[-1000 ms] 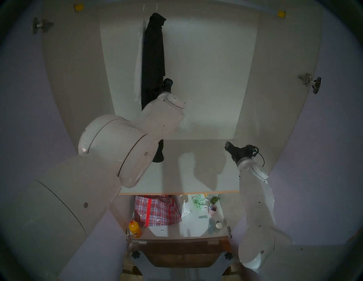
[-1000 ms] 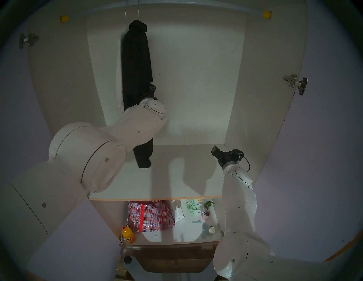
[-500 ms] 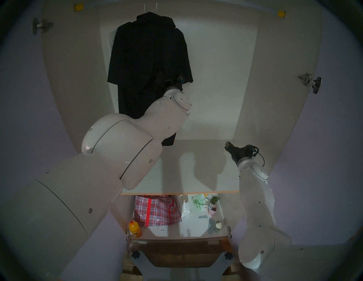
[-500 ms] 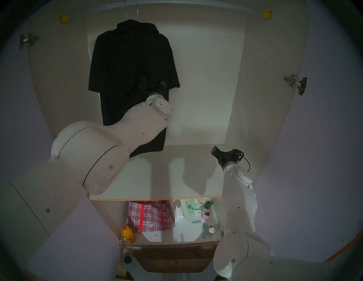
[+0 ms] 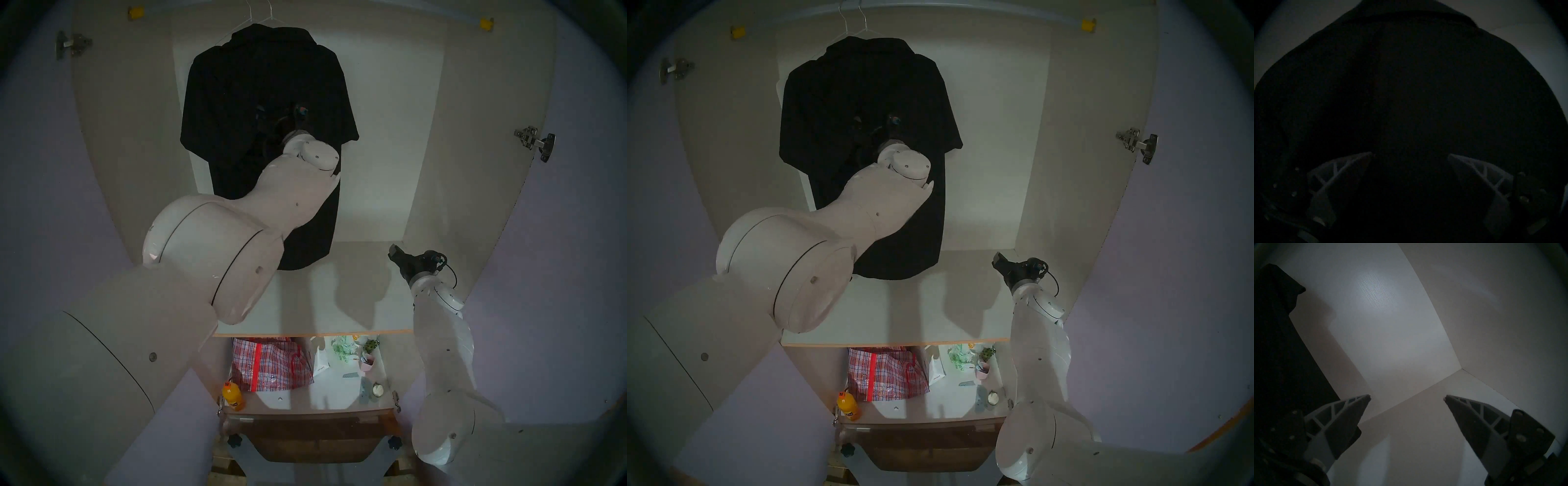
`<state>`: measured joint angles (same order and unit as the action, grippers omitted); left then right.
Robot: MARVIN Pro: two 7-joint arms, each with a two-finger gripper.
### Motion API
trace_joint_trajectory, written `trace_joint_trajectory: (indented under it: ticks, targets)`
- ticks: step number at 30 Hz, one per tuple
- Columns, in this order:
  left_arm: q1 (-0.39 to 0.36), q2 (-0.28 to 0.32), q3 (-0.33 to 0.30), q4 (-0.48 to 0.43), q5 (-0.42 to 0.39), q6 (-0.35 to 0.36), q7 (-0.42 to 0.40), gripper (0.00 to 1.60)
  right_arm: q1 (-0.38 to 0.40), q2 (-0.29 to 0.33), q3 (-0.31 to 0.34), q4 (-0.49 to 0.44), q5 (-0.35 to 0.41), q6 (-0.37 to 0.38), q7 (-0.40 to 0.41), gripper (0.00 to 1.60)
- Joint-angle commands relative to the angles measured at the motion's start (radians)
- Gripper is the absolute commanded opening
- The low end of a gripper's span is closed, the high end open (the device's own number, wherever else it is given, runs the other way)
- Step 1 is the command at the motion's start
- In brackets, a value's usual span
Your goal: Move and arrange clothes and pants in the wardrobe
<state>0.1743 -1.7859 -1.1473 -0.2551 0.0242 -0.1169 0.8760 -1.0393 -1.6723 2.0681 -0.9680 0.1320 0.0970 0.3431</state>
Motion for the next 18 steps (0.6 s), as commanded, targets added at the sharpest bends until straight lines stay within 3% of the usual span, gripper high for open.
trace_joint_trajectory:
  ticks: [1, 10, 18]
  targets:
    - [-0.050, 0.016, 0.011, -0.026, 0.012, 0.006, -0.025, 1.60, 0.025, 0.001, -0.004, -0.026, 0.004, -0.004, 0.004, 1.60]
    - [-0.033, 0.018, 0.065, -0.046, 0.043, 0.038, -0.015, 1.60, 0.024, 0.001, -0.004, -0.026, 0.004, -0.004, 0.004, 1.60]
    - [-0.038, 0.059, 0.068, -0.024, 0.038, 0.093, 0.008, 1.60, 0.024, 0.001, -0.004, -0.027, 0.004, -0.003, 0.004, 1.60]
